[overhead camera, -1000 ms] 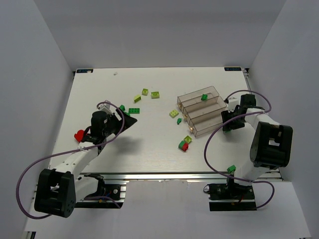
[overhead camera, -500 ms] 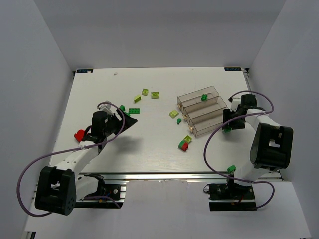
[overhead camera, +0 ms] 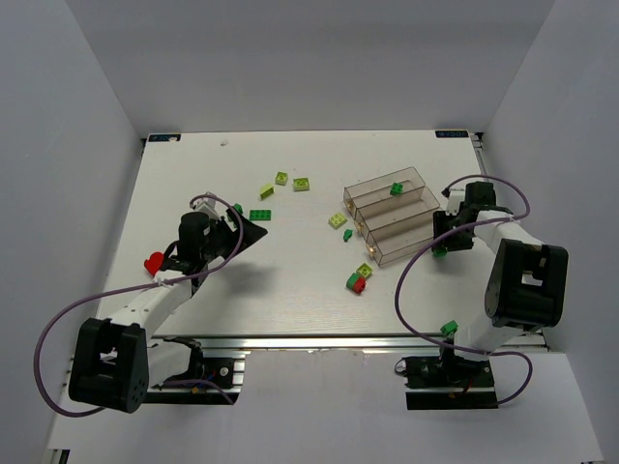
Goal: Sort the legos into containers by color
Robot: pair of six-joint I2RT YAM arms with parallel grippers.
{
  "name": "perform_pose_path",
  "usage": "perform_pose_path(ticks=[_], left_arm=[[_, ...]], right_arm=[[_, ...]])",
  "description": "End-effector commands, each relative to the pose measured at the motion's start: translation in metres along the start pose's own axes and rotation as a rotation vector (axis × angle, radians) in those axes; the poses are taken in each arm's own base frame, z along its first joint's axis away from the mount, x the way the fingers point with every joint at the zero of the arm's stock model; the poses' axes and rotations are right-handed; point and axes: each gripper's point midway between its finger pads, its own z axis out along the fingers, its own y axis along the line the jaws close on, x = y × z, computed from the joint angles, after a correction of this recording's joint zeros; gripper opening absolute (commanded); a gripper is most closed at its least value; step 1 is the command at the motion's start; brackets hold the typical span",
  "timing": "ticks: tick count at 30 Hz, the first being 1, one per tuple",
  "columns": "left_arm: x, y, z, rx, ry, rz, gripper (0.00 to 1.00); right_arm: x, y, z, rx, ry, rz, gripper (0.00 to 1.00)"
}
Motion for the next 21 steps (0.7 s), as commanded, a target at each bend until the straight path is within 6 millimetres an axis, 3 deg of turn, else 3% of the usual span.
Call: perform_pose_path(ticks=[1,4,21], left_arm=[[-0.013,-0.018,-0.001,0.047,-0.030,0.026,0.87],[-0.011,-0.017,-0.003,0.046,-0.029,0.026,0.87],[-0.010,-0.016,-0.005,0.048,-0.037,0.022,0.87]], right_arm=[[-0.015,0.002,-0.003,-0.006,-0.024,-0.016,0.52],[-0.014,0.002,-0.004,-0.006,-0.021,-0.015,0.46],[0.001,0.009,-0.009,-0.027,0.007,-0.019,0.39]])
